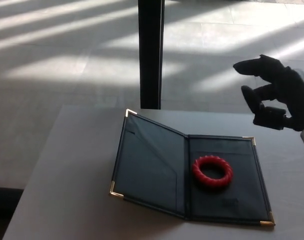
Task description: There is a diary kept infront of the robot and the robot uses its right hand to grab its cover and puses it to the left to open it.
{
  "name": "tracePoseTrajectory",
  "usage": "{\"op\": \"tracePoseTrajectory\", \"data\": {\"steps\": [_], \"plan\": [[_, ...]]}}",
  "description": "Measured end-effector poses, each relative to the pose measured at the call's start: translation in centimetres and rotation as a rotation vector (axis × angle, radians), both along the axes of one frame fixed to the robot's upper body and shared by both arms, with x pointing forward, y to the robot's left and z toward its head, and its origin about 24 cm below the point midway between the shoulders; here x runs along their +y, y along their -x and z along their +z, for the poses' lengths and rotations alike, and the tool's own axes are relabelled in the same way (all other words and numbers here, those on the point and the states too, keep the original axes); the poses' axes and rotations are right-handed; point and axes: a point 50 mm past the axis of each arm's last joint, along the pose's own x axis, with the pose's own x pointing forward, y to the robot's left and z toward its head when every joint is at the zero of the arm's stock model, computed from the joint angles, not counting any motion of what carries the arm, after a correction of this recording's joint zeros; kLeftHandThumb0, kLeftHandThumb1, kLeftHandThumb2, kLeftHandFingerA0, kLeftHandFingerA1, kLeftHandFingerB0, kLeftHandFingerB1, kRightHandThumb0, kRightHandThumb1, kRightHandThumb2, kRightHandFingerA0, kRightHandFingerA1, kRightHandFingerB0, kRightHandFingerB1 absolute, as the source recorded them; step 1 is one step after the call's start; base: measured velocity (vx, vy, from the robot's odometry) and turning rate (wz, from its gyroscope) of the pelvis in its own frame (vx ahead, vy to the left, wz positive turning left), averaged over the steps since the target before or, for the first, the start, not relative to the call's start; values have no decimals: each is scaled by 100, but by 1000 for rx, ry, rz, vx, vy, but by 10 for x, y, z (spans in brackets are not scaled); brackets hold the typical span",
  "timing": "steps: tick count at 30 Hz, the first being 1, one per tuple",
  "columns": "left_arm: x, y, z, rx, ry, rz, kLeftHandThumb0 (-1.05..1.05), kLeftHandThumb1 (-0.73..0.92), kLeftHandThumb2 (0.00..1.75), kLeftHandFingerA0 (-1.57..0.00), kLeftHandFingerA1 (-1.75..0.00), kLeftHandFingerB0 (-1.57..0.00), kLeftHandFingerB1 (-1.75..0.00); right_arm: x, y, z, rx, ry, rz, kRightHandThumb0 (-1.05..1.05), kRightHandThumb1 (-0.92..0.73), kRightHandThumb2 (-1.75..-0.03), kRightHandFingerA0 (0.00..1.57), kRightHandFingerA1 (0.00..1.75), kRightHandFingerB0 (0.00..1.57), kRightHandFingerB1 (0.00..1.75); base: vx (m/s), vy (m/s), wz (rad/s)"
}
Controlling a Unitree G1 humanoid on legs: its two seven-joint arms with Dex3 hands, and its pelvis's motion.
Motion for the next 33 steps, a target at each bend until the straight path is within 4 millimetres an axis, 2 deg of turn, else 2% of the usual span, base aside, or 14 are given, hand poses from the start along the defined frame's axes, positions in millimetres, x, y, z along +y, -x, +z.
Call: {"op": "tracePoseTrajectory", "data": {"steps": [2,3,7,8,9,12,14,15,16,20,21,22,31,33], "plan": [[0,0,0,0,0,0,-105,70,159,-90,-152,-18,-106,-15,1,5,-11,-29,-37,-52,-69,-109,53,69,30,55,0,0,0],[0,0,0,0,1,0,-105,69,159,-95,-155,-23,-110,-22,2,8,-16,-42,-56,-64,-82,-64,56,60,47,51,0,0,0],[0,0,0,0,1,1,-105,67,158,-63,-138,-3,-99,-54,9,12,-29,-92,-142,-74,-80,-64,80,75,72,61,0,0,0],[0,0,0,-1,2,1,-105,67,157,-59,-135,0,-95,-62,12,13,-29,-106,-164,-78,-58,-97,85,76,73,68,0,0,0],[0,0,0,-1,2,1,-105,71,160,-60,-135,0,-96,-69,14,12,-29,-116,-181,-75,-78,-63,95,73,82,64,0,0,0],[0,0,0,-1,2,1,-105,74,162,-61,-136,0,-97,-93,23,10,-25,-152,-251,-84,-62,-100,91,80,72,77,0,0,0],[0,0,-1,-1,3,2,-105,76,163,-66,-139,-3,-98,-109,30,7,-22,-182,-298,-78,-85,-64,96,79,71,77,0,0,0],[0,0,-1,-1,3,2,-105,77,164,-67,-140,0,-97,-117,34,6,-20,-195,-321,-71,-66,-115,94,86,72,82,0,0,0],[0,1,-1,-1,3,2,-97,72,158,-49,-125,0,-91,-126,39,3,-16,-211,-350,-80,-87,-66,96,86,68,87,0,0,0],[0,1,-1,-1,4,3,-105,76,164,-65,-139,-9,-102,-156,57,-9,5,-267,-451,-79,-89,-66,81,108,60,103,0,0,0],[0,1,-1,-1,4,3,-105,77,164,-79,-147,-14,-105,-165,63,-12,10,-282,-480,-72,-70,-118,84,103,67,97,0,0,0],[0,1,-1,-1,4,3,-105,79,165,-74,-144,-12,-104,-172,69,-16,16,-295,-508,-80,-90,-67,79,119,53,114,0,0,0],[0,2,-1,-1,7,9,-105,77,163,-54,-131,0,-95,-234,128,-48,42,-445,-765,-85,-92,-69,70,132,41,123,0,0,0],[0,3,-2,-2,8,11,-105,78,164,-77,-144,-13,-103,-246,143,-54,34,-481,-817,-80,-92,-73,69,135,34,129,0,0,0]]}}
